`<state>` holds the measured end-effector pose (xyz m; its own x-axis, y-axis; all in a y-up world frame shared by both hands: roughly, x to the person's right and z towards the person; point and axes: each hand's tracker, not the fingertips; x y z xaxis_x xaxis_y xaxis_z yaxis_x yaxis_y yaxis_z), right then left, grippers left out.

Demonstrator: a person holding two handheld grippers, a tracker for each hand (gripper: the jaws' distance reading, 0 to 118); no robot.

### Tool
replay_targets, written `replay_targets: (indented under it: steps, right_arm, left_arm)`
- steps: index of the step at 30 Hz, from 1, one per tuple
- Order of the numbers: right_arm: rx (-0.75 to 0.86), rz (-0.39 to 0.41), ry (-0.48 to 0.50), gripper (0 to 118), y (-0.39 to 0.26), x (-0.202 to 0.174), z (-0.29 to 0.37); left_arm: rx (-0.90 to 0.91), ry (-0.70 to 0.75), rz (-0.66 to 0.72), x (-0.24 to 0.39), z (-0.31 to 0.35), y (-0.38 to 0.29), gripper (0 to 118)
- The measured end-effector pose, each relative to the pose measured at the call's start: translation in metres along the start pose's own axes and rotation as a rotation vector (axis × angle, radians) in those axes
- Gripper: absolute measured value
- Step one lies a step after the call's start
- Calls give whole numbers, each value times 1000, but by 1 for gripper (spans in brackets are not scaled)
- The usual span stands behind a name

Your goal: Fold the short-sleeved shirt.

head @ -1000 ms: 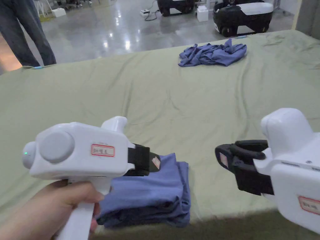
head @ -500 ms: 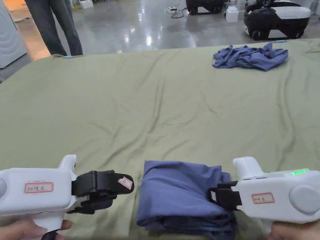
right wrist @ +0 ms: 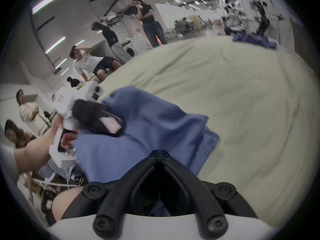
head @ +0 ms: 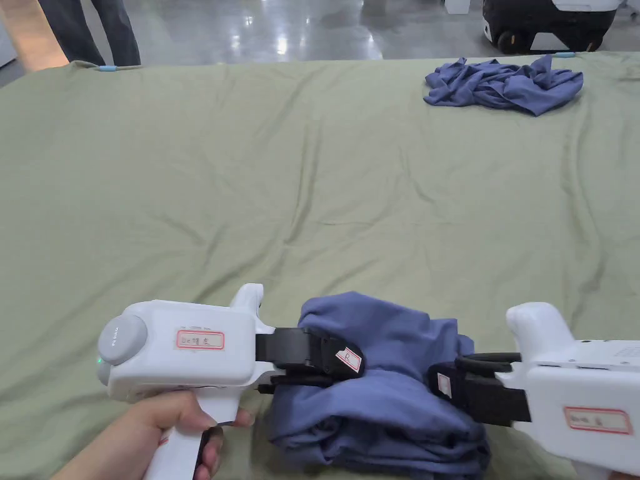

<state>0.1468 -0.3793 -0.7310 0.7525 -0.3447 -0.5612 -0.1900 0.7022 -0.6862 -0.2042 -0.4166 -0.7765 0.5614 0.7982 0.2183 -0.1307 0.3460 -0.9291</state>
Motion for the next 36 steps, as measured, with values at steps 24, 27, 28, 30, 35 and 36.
replay_targets:
  steps: [24, 27, 28, 30, 35, 36]
  right_arm:
    - [164, 187, 52, 2, 85, -89, 7]
    - [150, 200, 45, 2, 85, -96, 4]
    - [146, 204, 40, 2, 84, -97, 3]
    - [136, 217, 47, 2, 84, -97, 4]
    - [129, 281, 28, 2, 90, -106, 4]
    - [133, 281, 34, 2, 92, -109, 4]
  left_arm:
    - [-221, 1380, -6, -207, 399, 143, 19]
    - [-145, 1335, 42, -212, 415, 140, 19]
    - [-140, 1347, 34, -211, 417, 139, 20]
    - [-96, 1496, 17, -200, 412, 133, 75]
    - [206, 1417, -138, -114, 420, 113, 117]
    - [288, 1386, -141, -97, 420, 108, 117]
